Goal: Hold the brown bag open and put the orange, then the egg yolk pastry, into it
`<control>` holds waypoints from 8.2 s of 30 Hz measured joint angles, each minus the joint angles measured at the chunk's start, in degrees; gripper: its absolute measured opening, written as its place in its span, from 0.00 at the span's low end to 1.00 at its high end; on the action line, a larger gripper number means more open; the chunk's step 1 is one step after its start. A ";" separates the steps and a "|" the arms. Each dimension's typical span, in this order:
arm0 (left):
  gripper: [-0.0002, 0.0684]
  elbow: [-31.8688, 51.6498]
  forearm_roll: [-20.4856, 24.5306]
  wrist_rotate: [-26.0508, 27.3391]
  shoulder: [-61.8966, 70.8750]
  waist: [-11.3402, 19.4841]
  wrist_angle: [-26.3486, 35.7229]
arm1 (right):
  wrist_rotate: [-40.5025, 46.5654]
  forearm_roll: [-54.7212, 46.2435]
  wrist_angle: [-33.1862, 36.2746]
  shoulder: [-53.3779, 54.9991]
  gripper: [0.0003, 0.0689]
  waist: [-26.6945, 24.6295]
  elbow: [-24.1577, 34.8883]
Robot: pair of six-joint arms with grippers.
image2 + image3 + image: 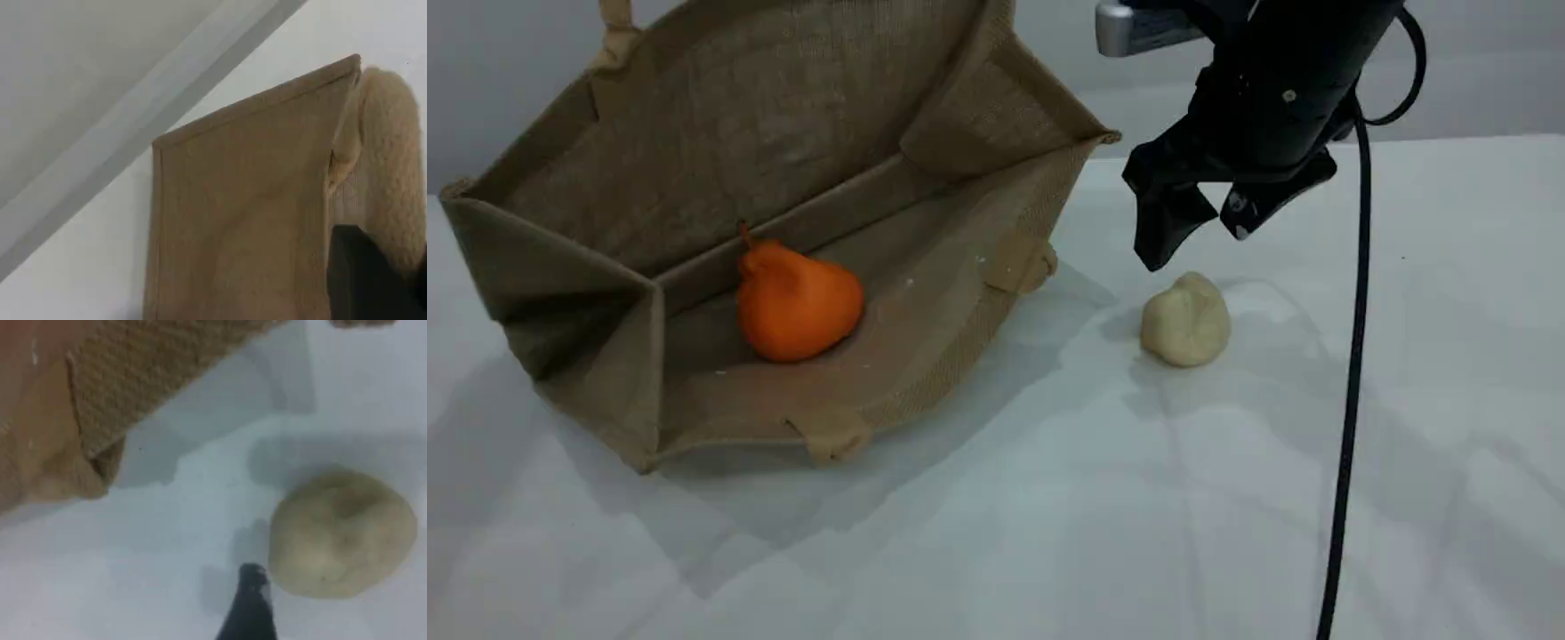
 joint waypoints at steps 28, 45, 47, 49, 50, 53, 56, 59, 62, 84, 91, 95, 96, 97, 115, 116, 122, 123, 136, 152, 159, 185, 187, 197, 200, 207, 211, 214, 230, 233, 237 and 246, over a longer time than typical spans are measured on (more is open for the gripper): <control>0.12 0.00 -1.82 -0.23 0.00 -0.04 0.00 | -0.10 2.27 -6.51 6.96 0.79 0.11 0.00; 0.12 0.00 -1.82 -0.23 0.00 -0.04 0.00 | -0.23 1.32 -5.17 7.20 0.12 0.11 0.00; 0.12 0.00 -1.82 -0.23 0.00 -0.04 0.00 | -0.16 1.12 -3.99 7.20 0.06 0.11 -0.05; 0.12 0.00 -1.82 -0.23 0.00 -0.04 0.00 | 0.30 -0.01 -2.77 6.88 0.05 0.11 -0.04; 0.12 0.00 -1.77 -0.23 0.00 -0.04 0.00 | 0.97 -0.85 -1.85 6.56 0.04 0.11 -0.04; 0.12 0.00 -1.77 -0.23 0.00 -0.04 0.00 | 3.90 -4.23 0.84 4.74 0.04 0.11 0.13; 0.12 0.00 -1.77 -0.23 0.00 -0.04 0.00 | 4.75 -5.72 1.15 1.55 0.04 0.11 0.80; 0.12 0.00 -1.77 -0.23 0.00 -0.04 0.00 | 4.62 -5.51 -0.25 -2.76 0.03 0.11 3.45; 0.12 0.00 -1.77 -0.23 0.00 -0.04 0.00 | 4.49 -5.01 -3.51 -7.77 0.03 0.26 7.35; 0.12 0.00 -7.61 1.19 0.00 -0.11 -0.06 | 0.90 1.62 -34.16 -25.74 0.03 19.30 29.09; 0.12 0.00 -7.64 1.14 0.00 -1.40 0.02 | 1.93 1.76 -35.67 -18.70 0.03 19.30 24.28; 0.12 0.00 -7.57 1.09 0.00 -1.88 -0.04 | 2.05 2.00 -34.52 -14.57 0.03 19.52 19.82; 0.12 0.00 -7.57 1.09 0.00 -1.95 0.03 | 2.05 2.00 -34.58 -13.54 0.03 19.52 18.63; 0.12 0.00 -7.57 1.09 0.00 -2.12 0.03 | 2.10 2.00 -34.27 -12.68 0.03 19.52 17.41; 0.12 0.00 -7.57 1.02 0.00 -2.42 0.02 | 0.84 1.94 -31.47 6.43 0.06 19.52 -4.29; 0.12 0.00 -7.43 1.02 0.00 -2.42 0.02 | 1.05 2.15 -31.14 7.18 0.08 19.52 -5.32; 0.12 0.00 -7.30 1.02 0.00 -2.42 0.02 | 1.47 3.31 -27.94 7.78 0.46 19.46 -9.39; 0.12 0.00 -7.30 1.02 0.00 -2.42 0.02 | 1.47 3.31 -27.29 7.71 0.55 19.40 -9.40; 0.12 0.00 -7.15 1.02 0.00 -2.42 0.03 | -0.72 -5.44 -8.32 -0.85 0.84 17.19 -9.34; 0.12 0.00 -7.20 1.07 0.00 -2.42 0.01 | 0.91 -12.72 14.00 -20.12 0.83 17.25 -9.34; 0.12 0.00 -7.26 1.07 0.00 -2.42 0.01 | 7.85 -22.91 17.67 -27.15 0.83 14.29 -9.34; 0.58 -0.07 -7.50 1.17 0.00 -2.42 -0.14 | 8.99 -27.41 23.69 -29.98 0.70 1.34 -9.14; 0.60 -0.07 -7.33 0.32 -0.12 -2.42 -0.16 | 8.88 -28.22 23.41 -29.98 0.70 1.34 -9.11; 0.61 -0.01 5.33 -12.62 -8.35 -2.36 0.14 | 9.80 -27.64 26.15 -34.53 0.70 1.34 -9.27; 0.61 -0.01 11.06 -19.00 -12.10 -2.31 0.14 | 9.82 -26.90 28.62 -38.38 0.70 1.34 -9.74; 0.61 2.97 18.68 -29.20 -21.24 -2.31 0.22 | 9.37 -19.47 33.99 -51.06 0.70 1.40 -9.74; 0.61 9.49 18.35 -29.20 -28.05 -2.37 0.11 | 7.86 -14.10 37.70 -59.63 0.70 1.46 -9.74; 0.61 15.98 18.42 -28.69 -34.03 -2.37 0.08 | 6.72 -9.75 37.75 -65.75 0.70 1.45 -8.70; 0.61 51.75 14.67 -27.33 -72.78 -2.37 0.05 | 3.82 -3.08 37.71 -98.44 0.70 1.45 16.33; 0.61 58.18 14.74 -27.33 -80.33 -2.37 0.05 | 3.82 -3.02 37.61 -103.87 0.70 1.45 23.01; 0.61 66.16 14.74 -27.35 -89.90 -2.37 0.05 | 2.61 -3.02 37.57 -110.02 0.70 1.45 31.05; 0.61 81.75 14.81 -27.40 -102.34 -2.37 0.04 | 1.90 -3.01 31.73 -115.66 0.70 1.45 45.29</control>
